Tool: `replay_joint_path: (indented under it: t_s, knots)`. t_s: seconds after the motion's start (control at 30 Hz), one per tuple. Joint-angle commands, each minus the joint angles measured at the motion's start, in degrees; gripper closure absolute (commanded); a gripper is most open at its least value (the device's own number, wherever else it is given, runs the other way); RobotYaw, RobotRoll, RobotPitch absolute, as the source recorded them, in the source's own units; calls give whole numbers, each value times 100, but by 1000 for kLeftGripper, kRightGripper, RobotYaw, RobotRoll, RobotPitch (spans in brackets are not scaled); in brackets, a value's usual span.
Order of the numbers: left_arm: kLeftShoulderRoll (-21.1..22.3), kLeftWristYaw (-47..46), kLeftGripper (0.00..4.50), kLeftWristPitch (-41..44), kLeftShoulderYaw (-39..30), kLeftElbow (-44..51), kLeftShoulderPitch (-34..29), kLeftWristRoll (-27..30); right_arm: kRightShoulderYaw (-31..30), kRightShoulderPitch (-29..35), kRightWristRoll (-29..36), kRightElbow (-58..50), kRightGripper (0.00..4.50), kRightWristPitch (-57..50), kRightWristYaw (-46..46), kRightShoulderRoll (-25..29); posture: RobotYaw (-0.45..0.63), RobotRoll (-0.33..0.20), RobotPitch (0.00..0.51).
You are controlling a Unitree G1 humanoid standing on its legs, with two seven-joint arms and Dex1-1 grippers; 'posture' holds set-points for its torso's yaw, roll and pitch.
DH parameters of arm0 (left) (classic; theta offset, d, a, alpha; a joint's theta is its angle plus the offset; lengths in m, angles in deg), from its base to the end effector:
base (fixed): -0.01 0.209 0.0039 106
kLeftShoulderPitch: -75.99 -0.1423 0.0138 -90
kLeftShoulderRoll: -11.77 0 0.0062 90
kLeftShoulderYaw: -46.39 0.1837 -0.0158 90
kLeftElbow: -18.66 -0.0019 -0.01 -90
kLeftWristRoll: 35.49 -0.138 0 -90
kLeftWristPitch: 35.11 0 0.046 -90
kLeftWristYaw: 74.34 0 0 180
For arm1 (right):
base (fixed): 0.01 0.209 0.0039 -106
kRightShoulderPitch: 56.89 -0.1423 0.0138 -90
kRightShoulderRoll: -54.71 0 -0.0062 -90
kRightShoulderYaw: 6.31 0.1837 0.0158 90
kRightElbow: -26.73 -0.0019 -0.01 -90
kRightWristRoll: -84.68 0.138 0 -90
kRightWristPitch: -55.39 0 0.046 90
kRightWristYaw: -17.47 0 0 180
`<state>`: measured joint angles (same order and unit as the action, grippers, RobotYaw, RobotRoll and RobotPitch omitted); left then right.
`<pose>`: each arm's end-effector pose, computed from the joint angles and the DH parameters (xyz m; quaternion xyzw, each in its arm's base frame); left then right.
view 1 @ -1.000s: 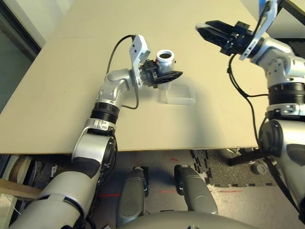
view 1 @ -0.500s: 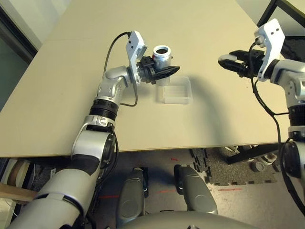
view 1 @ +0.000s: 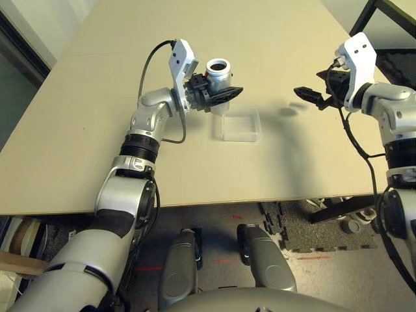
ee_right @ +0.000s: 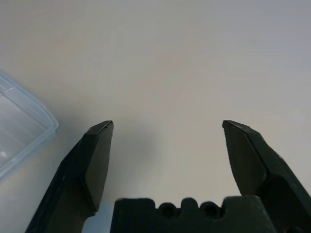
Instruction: Pour the medicine from the bottle into the box.
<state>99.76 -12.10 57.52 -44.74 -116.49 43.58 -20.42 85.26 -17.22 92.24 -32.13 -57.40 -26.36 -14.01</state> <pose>0.3615 0.1536 0.1857 0.0327 -0.0730 -0.5461 0.8339 0.3269 -0.2686 0.2180 -0.1653 0.0699 0.2414 0.9537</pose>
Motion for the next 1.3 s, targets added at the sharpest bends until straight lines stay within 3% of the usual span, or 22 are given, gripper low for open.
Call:
replay_joint_path:
  t_s: [0.03,0.57,0.83,1.1,1.3]
  knots:
    - [72,-98,1926,-128,72,-155,91,-197,132,15,126,-134,0,44,-98,-4,-128,0,134]
    - [447,-554,1926,-710,122,-1162,615,-840,367,1375,1173,-1618,0,25,-1968,561,-149,0,136]
    - [504,-607,1926,-943,146,-1459,771,-980,408,1846,1328,-1826,0,269,-2207,497,-153,0,138]
    - [315,-978,1926,-1182,332,-1699,861,-1297,334,1839,1305,-1828,0,283,-2090,359,-146,0,145]
    - [270,-2180,1926,-1616,1105,-2030,1160,-2442,302,1797,1285,-1827,0,247,-2042,296,-141,0,146]
